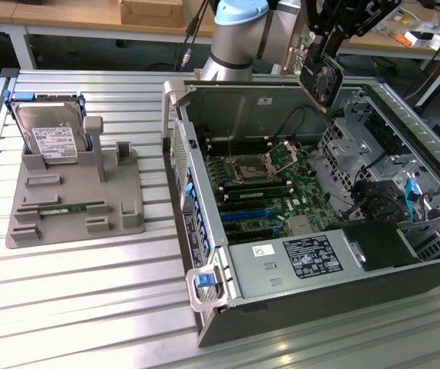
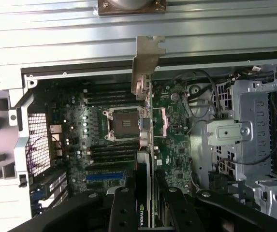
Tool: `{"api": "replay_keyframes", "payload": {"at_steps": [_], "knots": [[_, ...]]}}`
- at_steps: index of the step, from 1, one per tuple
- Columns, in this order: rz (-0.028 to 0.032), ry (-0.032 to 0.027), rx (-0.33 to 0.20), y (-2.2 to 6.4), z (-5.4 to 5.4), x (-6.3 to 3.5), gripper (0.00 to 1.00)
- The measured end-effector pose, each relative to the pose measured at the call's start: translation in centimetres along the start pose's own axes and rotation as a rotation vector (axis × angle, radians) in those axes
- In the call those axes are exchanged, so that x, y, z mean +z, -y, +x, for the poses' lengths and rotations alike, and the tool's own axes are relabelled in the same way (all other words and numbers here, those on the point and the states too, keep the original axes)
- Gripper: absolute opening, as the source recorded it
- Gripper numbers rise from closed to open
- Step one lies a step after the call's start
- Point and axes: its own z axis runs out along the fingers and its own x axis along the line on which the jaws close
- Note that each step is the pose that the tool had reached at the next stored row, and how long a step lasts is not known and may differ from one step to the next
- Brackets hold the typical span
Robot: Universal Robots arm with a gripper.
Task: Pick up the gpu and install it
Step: 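Pick up the gpu and move the gpu toward the slot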
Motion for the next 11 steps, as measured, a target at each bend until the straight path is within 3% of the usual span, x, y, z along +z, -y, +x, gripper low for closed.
{"api": "replay_keyframes", "payload": {"at_steps": [11], "knots": [[0.0,0.0,0.0,1.75,-0.1,-0.06,0.27]]}}
